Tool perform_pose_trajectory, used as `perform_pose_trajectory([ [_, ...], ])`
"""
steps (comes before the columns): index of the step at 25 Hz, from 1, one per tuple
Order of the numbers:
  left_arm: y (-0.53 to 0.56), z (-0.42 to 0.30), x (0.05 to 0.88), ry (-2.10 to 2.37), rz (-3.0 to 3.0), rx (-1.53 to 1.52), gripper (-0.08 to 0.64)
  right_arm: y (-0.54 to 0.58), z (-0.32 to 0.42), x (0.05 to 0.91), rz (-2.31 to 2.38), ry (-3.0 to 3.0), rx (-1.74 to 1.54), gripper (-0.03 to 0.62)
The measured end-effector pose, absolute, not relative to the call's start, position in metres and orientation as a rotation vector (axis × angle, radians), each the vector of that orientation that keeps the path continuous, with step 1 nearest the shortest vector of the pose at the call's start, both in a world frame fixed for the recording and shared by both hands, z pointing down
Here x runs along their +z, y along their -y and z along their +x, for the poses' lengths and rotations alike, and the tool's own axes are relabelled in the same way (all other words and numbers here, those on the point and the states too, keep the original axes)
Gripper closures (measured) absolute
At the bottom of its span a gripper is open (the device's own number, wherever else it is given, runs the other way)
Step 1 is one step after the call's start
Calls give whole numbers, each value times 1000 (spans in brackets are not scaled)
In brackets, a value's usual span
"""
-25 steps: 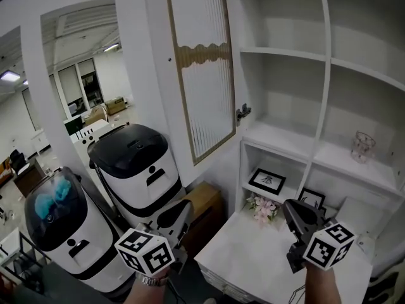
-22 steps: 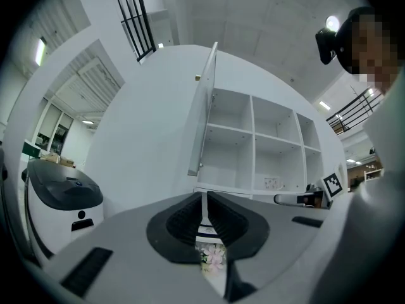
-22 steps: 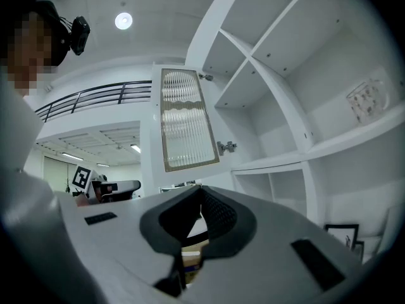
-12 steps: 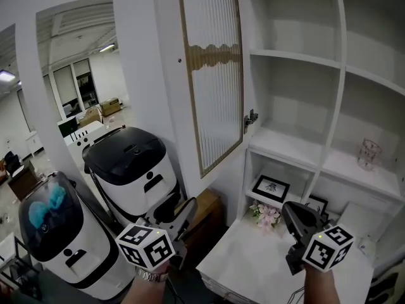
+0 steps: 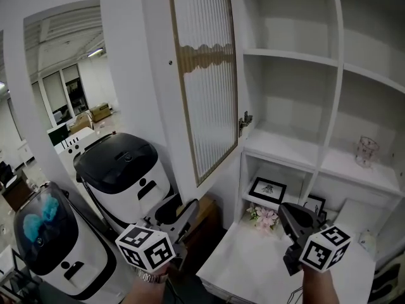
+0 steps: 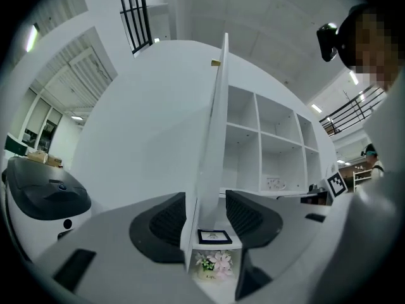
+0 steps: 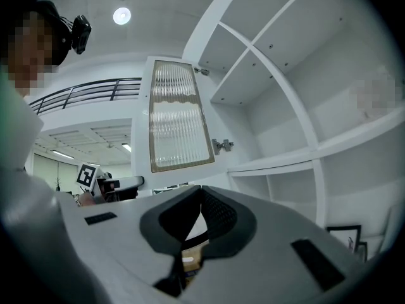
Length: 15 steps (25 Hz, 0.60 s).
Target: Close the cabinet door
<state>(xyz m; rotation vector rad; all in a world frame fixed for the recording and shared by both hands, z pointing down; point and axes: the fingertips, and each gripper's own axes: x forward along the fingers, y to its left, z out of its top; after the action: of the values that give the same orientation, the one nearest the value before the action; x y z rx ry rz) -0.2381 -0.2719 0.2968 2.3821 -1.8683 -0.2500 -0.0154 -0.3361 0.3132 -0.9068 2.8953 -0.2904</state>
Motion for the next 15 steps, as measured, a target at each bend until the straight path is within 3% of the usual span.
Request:
perform_pose_trajectory([
  [4,274,-232,294,1833,2427,-243,431,335,-15,312,-928,-2882,-287,588],
  [15,275,-224,294,1823,2474,-214,468,332,-12,306,-957,-2865,-259,588],
])
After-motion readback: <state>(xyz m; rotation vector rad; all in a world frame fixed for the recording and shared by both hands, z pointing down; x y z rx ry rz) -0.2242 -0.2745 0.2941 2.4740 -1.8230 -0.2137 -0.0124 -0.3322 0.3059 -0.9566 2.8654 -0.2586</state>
